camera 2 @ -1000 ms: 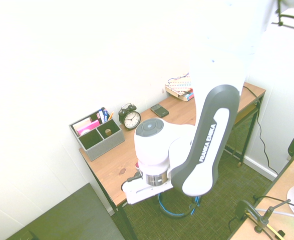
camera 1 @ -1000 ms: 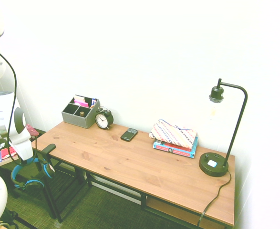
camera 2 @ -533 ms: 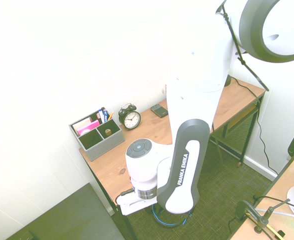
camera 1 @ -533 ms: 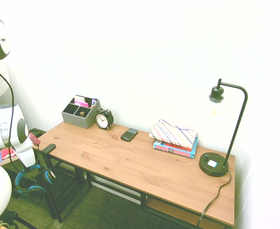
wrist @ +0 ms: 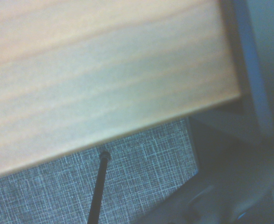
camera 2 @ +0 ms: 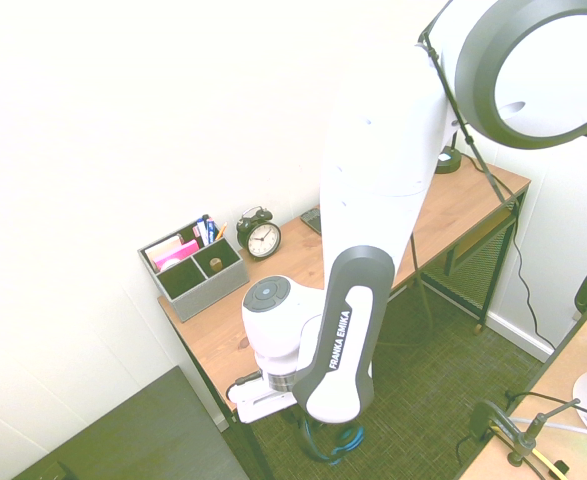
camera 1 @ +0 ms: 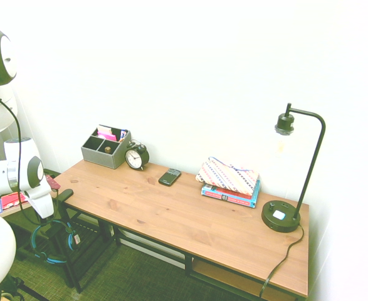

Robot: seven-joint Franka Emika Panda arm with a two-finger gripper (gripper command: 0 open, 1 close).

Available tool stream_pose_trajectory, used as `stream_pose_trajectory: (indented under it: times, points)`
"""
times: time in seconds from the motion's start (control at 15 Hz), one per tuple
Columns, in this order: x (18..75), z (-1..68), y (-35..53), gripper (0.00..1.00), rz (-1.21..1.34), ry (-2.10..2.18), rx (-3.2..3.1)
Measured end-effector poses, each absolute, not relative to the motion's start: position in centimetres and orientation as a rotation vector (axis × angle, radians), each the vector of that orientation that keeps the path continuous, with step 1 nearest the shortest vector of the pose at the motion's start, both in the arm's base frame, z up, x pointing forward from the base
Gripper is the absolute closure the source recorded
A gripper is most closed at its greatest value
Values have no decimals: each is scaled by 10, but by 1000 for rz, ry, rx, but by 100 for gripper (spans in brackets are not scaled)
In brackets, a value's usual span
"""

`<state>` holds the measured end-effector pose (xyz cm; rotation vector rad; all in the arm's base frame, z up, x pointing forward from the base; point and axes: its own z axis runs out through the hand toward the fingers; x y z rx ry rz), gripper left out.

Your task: Hang the headphone

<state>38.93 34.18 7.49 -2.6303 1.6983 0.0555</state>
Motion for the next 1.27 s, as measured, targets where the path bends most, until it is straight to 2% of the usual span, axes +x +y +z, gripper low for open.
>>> stream_pose_trajectory:
  times: [0.2,0.47,1.0,1.27]
  points:
    - [394,100,350,0,60,1656,-2651]
    - [389,187,328,0,54,1401,-2863]
    - [408,315,123,0,-121,1468,-2751]
    - [397,409,23,0,-171,1508,-2709]
